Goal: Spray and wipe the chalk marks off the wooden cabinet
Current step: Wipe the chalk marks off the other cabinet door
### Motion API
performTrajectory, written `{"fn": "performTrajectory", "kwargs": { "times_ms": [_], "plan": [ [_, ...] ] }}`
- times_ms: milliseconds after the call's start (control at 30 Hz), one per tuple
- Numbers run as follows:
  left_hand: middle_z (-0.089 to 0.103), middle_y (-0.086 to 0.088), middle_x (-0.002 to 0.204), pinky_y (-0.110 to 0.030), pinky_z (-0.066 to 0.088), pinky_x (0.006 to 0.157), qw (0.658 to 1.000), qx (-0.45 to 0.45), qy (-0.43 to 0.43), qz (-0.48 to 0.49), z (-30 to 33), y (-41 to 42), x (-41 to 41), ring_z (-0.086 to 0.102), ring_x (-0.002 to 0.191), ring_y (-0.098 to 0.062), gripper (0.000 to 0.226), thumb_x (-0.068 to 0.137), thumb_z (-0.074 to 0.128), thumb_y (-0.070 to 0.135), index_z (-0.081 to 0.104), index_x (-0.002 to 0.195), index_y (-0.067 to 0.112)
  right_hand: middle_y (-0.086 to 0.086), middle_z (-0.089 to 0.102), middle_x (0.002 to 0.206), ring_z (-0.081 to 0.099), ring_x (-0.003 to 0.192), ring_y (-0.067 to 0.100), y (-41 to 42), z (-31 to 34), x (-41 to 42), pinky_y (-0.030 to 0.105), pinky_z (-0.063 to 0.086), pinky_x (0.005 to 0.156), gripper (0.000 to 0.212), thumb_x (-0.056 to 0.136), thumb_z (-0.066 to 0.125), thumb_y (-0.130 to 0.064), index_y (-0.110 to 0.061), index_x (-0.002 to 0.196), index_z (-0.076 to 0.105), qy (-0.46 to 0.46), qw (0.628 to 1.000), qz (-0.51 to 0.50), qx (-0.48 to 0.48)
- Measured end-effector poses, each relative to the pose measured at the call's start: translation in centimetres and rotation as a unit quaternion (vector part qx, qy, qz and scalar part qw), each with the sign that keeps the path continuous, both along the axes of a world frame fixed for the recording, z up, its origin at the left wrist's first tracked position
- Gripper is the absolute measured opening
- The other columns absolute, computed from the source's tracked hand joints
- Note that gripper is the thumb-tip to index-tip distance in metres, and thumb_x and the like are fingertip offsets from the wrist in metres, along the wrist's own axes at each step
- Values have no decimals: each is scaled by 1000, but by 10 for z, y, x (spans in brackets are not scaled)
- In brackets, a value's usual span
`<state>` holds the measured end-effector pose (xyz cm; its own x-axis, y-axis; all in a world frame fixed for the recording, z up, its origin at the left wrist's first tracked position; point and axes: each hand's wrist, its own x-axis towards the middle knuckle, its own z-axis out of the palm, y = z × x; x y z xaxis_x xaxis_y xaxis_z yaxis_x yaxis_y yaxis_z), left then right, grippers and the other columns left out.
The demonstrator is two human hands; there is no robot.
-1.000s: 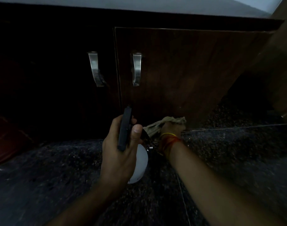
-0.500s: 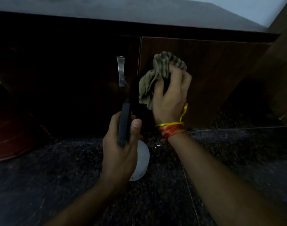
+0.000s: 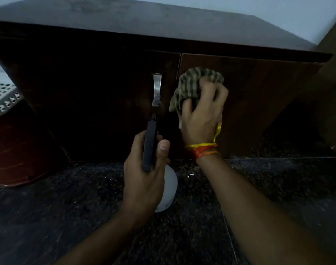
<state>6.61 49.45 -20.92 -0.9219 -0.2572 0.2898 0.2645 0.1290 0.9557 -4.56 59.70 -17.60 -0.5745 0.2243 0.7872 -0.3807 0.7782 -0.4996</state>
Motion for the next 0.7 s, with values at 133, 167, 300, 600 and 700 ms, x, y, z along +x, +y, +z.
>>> {"fn": "performTrajectory", "kwargs": {
  "times_ms": [133, 167, 300, 600, 700],
  "plan": [
    [64, 24, 100, -18, 52, 68, 1000, 10, 10, -3, 7, -3, 1, 66, 79, -7, 30, 84, 48, 60, 51, 109, 45, 16, 48, 112, 58, 87, 31, 0, 0, 1, 39, 51, 66, 36, 75, 62, -8, -10, 108, 47, -10, 999, 19, -32],
    [64, 24, 100, -17, 51, 67, 1000, 11, 12, -4, 9, -4, 1, 66, 78, -6, 31, 84, 49, 61, 51, 109, 45, 16, 48, 111, 58, 86, 30, 0, 7, 0, 37, 50, 65, 36, 74, 63, -9, -9, 107, 48, -14, 999, 16, -36],
    [64, 24, 100, -18, 52, 68, 1000, 10, 18, -2, 9, -7, 1, 66, 79, -7, 47, 78, 45, 77, 50, 111, 44, 16, 49, 115, 59, 93, 30, 0, 16, -1, 29, 44, 71, 36, 76, 63, -9, -7, 111, 53, -9, 999, -3, -36],
    [63, 23, 102, -18, 52, 71, 1000, 16, 19, 10, 16, -22, 8, 67, 84, -10, 55, 75, 43, 82, 49, 114, 45, 8, 49, 96, 45, 84, 12, -9, -29, 14, 13, 31, 70, 33, 73, 67, -4, 0, 101, 50, -62, 984, 24, -164],
    [63, 24, 105, -20, 53, 72, 999, 15, 23, 21, 16, -33, 11, 67, 85, -11, 52, 76, 44, 81, 50, 114, 45, 6, 47, 94, 40, 83, 3, -21, -20, 23, 4, 30, 68, 34, 73, 71, -6, 1, 100, 51, -36, 986, 35, -161]
  ]
}}
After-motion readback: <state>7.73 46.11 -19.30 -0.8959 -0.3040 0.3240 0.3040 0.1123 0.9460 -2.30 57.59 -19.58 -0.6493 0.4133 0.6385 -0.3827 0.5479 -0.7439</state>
